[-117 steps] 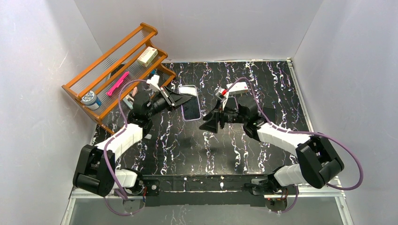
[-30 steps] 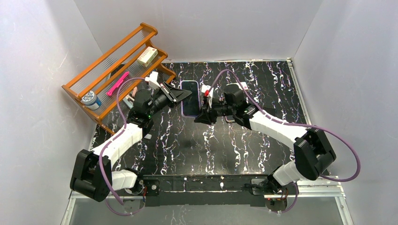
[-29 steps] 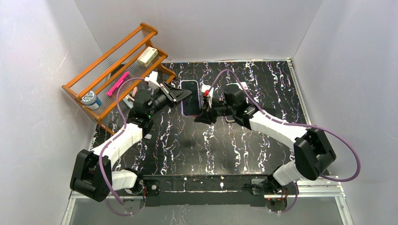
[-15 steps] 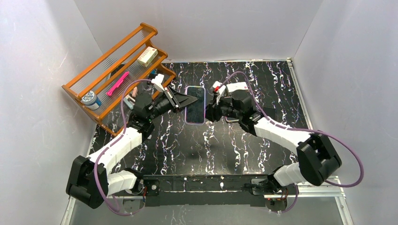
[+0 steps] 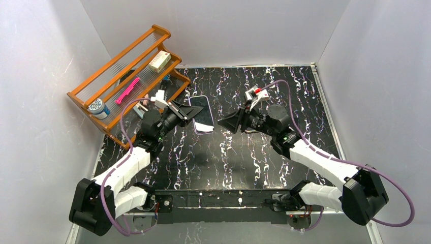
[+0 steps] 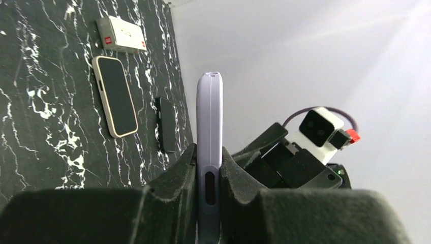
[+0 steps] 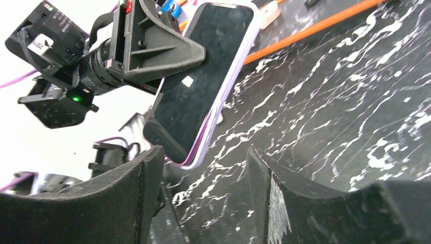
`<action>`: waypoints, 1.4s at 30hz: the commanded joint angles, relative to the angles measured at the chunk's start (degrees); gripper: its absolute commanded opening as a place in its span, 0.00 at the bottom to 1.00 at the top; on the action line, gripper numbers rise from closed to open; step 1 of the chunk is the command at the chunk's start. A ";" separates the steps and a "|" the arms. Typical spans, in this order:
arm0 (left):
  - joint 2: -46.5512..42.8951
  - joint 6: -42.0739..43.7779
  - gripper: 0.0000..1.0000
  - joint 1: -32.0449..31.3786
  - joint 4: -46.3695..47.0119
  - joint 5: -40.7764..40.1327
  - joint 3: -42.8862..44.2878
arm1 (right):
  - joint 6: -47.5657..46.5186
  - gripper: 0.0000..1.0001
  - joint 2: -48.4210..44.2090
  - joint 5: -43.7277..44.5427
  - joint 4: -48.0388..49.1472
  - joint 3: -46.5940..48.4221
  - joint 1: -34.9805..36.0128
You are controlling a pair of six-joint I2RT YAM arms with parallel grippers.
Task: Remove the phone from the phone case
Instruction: Remove the phone case from the phone.
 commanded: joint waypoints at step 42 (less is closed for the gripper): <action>-3.84 -5.16 0.00 0.11 9.82 -4.06 -2.16 | 36.73 0.63 6.03 -6.82 30.37 -4.40 3.97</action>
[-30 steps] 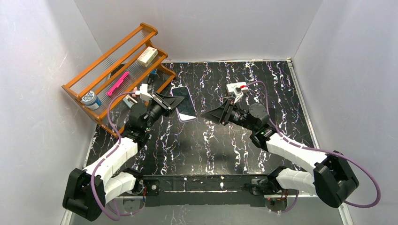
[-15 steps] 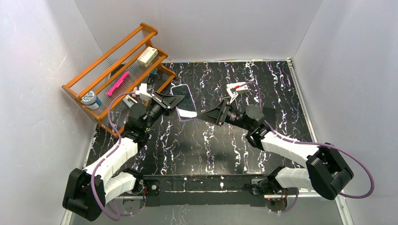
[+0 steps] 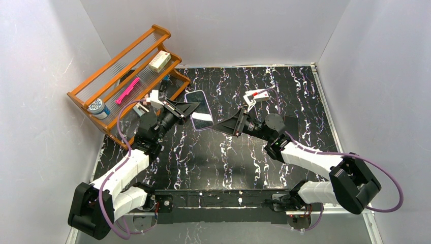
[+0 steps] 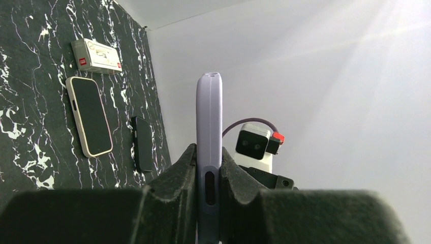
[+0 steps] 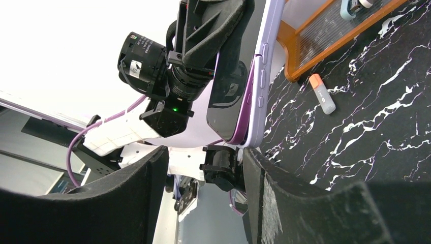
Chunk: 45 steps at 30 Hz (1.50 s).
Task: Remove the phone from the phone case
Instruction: Remove the phone case from the phone.
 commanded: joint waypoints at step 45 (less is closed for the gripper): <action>-2.60 -1.12 0.00 -0.01 5.08 -0.09 -0.09 | -0.90 0.62 -2.47 1.84 0.37 0.21 0.78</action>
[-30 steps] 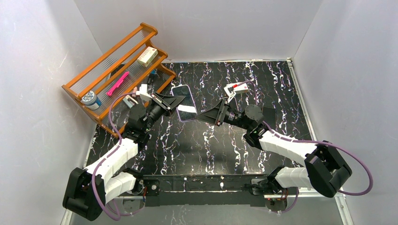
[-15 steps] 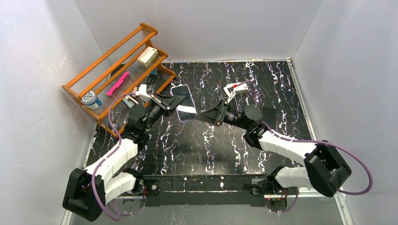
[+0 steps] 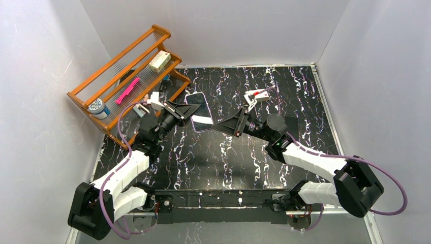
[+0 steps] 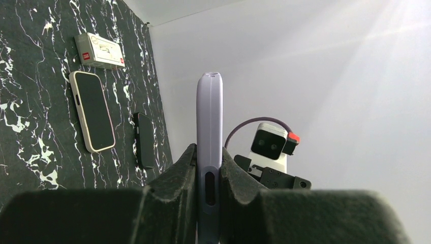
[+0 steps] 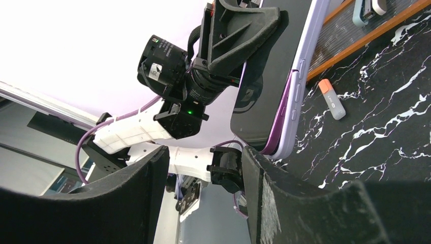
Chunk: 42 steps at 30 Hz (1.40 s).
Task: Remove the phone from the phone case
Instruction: Remove the phone case from the phone.
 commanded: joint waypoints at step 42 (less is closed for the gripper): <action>-2.49 -4.37 0.00 -3.30 7.28 3.10 2.94 | -1.70 0.60 9.01 0.43 4.55 7.25 0.19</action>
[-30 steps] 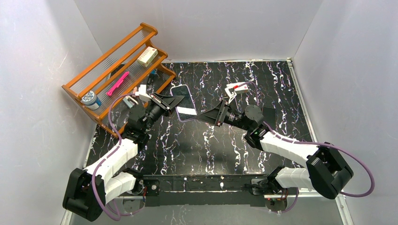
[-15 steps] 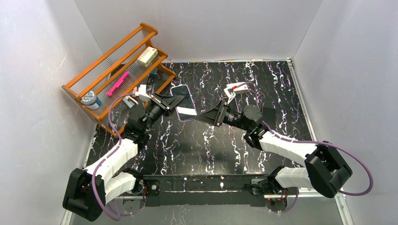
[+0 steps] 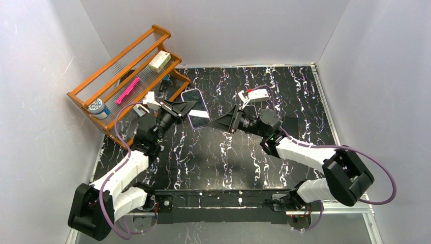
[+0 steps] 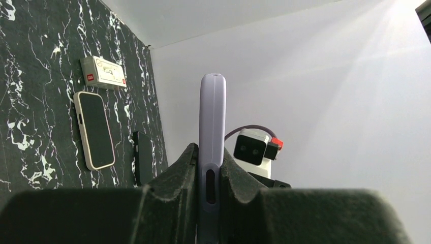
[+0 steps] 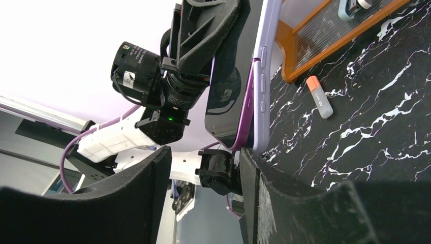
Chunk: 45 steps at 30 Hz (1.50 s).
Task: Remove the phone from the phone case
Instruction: Remove the phone case from the phone.
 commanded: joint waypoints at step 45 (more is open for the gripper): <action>-13.23 28.85 0.74 -8.34 -12.84 -3.67 -2.37 | 4.86 0.01 0.06 1.44 6.75 2.35 -6.31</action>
